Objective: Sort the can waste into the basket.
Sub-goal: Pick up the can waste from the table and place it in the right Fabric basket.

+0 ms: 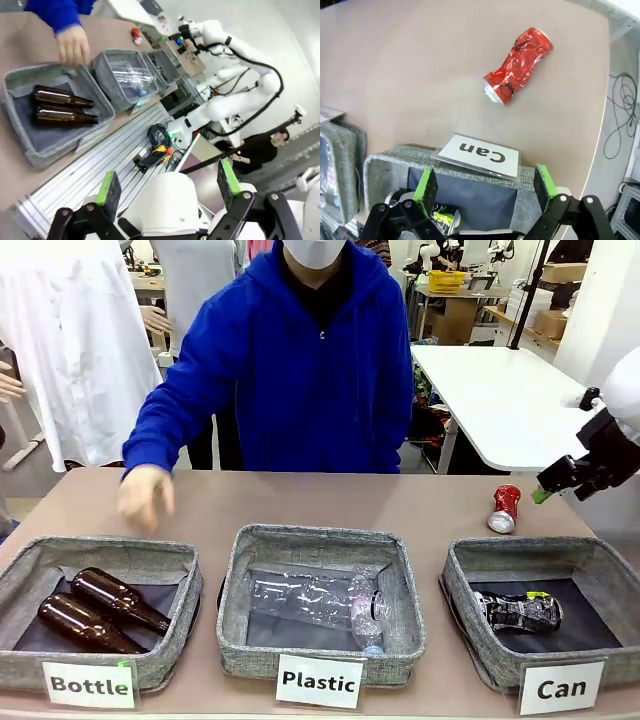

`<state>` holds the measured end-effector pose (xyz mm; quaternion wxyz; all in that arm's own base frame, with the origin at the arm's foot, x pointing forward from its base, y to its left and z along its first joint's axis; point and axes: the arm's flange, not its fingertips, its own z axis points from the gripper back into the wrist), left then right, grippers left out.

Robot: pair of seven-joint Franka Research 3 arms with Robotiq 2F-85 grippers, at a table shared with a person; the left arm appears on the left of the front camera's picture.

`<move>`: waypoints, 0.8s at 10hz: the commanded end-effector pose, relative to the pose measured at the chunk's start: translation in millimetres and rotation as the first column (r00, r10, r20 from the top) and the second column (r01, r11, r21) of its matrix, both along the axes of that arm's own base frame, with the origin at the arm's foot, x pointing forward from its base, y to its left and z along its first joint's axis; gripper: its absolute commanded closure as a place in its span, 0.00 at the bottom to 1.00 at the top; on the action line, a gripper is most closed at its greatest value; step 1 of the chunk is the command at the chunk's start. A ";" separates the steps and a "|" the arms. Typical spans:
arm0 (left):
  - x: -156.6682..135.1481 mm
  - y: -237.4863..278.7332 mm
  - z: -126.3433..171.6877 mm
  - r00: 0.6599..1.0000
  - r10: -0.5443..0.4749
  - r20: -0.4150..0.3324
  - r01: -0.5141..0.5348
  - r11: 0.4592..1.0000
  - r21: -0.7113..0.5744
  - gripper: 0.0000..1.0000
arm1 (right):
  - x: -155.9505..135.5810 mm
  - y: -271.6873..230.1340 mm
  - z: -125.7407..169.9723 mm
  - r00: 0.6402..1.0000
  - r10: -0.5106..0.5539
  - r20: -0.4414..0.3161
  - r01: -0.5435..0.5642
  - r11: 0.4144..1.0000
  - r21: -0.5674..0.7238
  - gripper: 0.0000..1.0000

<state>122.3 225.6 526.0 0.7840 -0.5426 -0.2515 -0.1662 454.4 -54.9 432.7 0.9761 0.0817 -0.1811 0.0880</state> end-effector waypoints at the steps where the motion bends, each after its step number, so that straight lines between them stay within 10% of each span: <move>1: 10.8 -22.9 7.1 0.992 -0.121 0.035 0.121 0.993 0.005 0.00 | 13.7 16.7 -3.5 0.997 -0.066 -0.033 0.063 0.996 -0.065 0.00; 5: 72.9 -99.1 -5.6 0.955 -0.292 -0.048 0.294 0.955 0.030 0.00 | 84.6 12.9 3.7 0.968 -0.238 -0.079 0.233 0.970 -0.072 0.00; 8: 110.4 -191.2 -58.1 0.866 -0.477 -0.151 0.481 0.877 -0.017 0.00 | 124.0 18.8 -19.9 0.933 -0.334 -0.138 0.317 0.940 -0.128 0.00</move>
